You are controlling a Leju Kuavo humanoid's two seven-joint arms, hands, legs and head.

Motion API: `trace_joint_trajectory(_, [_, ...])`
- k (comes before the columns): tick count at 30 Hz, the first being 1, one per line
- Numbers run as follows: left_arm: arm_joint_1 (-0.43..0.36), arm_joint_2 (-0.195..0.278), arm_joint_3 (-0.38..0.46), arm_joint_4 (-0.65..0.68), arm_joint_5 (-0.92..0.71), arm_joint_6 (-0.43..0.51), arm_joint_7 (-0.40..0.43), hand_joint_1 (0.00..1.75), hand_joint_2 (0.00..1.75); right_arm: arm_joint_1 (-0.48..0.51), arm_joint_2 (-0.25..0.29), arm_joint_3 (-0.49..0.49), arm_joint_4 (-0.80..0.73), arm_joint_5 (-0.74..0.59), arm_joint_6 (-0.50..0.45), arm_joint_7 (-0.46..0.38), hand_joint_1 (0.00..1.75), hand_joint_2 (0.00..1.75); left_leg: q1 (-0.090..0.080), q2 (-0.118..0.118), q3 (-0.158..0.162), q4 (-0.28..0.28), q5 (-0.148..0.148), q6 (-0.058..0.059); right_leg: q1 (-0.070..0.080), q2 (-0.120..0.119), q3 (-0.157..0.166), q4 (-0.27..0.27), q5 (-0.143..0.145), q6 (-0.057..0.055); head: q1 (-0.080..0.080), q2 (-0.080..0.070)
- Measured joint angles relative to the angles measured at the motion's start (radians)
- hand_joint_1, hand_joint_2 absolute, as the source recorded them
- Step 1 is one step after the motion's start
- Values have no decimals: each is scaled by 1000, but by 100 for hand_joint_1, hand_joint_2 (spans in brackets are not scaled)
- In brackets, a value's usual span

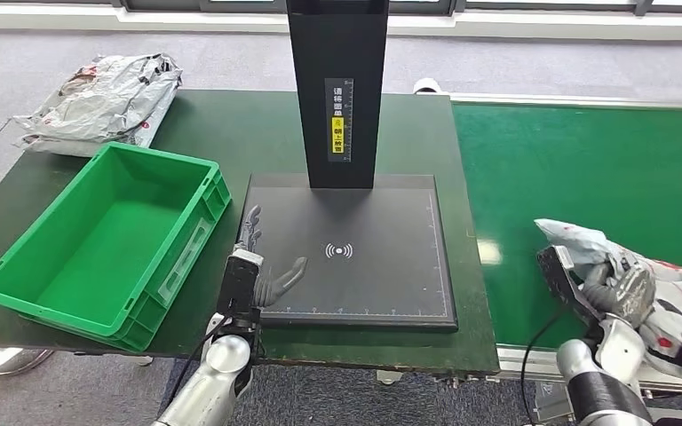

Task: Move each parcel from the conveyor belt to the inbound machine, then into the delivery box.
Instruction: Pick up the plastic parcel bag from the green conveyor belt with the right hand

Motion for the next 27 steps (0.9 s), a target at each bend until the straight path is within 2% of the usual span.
trace_joint_trajectory(3, [-6, -2, 0, -5, -18, 10, 1, 0, 175, -15, 65, 16, -105, -131, -5, -78, 175, 175, 0, 0, 0, 0, 1, -1, 1, 0, 0, 0, 0, 0, 0, 0])
trace_joint_trajectory(6, [-22, -2, 0, -6, -31, 15, 3, 0, 175, -33, 125, 78, -196, -223, -5, -118, 175, 175, 1, -2, 0, 0, 2, -1, 1, -1, 0, 1, 0, 0, 0, 0])
trace_joint_trajectory(13, [-86, -16, -1, 22, -32, 16, -1, 0, 175, -74, 242, 259, -352, -211, -6, -126, 175, 175, 1, -2, 0, 0, 2, -2, 1, 0, 0, 1, 0, -1, 0, 0])
trace_joint_trajectory(17, [-105, -21, -3, 45, -12, 16, -15, 0, 175, -104, 281, 353, -383, -206, 6, -128, 175, 175, 1, -2, 0, 0, 2, -2, 1, 0, 0, 1, 0, -1, 0, 0])
trace_joint_trajectory(23, [-121, -24, -13, 71, 11, 16, -23, 0, 175, -145, 301, 519, -381, -194, 35, -58, 175, 175, 1, -3, 0, 0, 2, -2, 1, -1, -1, 1, 0, -1, 0, 0])
trace_joint_trajectory(27, [-139, -30, -17, 93, 19, 16, -25, 0, 175, -182, 319, 597, -347, -218, 94, -35, 175, 175, 1, -1, 0, 0, 2, -2, 1, 0, -1, 1, 0, -1, 0, 0])
